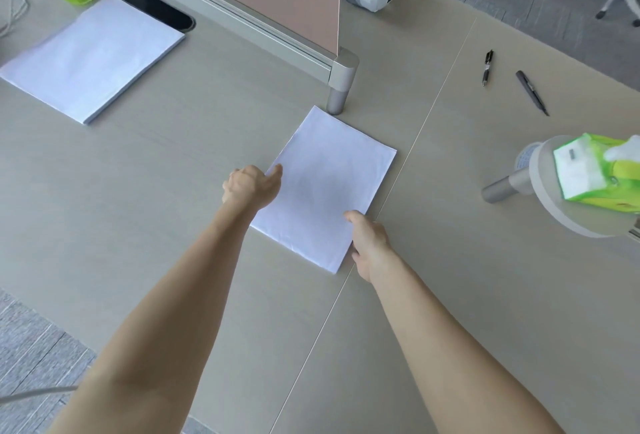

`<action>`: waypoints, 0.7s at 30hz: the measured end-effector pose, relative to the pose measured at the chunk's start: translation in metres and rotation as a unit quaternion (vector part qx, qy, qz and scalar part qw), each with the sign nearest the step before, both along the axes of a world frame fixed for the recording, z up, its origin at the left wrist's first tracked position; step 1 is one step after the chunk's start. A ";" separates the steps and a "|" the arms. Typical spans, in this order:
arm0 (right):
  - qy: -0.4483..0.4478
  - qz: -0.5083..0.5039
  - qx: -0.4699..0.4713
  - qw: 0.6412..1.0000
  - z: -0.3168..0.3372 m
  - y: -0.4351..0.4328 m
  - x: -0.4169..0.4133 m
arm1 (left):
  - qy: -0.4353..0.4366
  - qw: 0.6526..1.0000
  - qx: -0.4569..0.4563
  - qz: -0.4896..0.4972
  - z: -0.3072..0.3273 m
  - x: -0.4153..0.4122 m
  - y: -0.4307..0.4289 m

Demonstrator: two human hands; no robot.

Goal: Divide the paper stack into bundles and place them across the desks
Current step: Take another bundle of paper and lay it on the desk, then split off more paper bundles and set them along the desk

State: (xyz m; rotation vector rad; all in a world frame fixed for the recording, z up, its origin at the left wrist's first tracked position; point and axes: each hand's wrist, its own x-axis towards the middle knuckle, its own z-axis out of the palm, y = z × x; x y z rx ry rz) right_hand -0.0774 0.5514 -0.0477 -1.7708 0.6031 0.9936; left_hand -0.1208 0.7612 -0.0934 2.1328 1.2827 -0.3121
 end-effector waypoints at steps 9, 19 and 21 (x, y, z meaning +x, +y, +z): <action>-0.005 -0.021 0.004 1.000 -0.008 0.007 -0.024 | -0.024 0.999 -0.031 0.018 -0.002 -0.015 -0.005; -0.018 -0.028 0.009 0.999 0.015 -0.042 -0.023 | -0.023 0.999 0.001 0.033 0.041 -0.028 -0.050; -0.020 -0.046 0.030 0.998 0.024 -0.075 -0.015 | -0.059 0.997 -0.027 0.032 0.055 -0.030 -0.074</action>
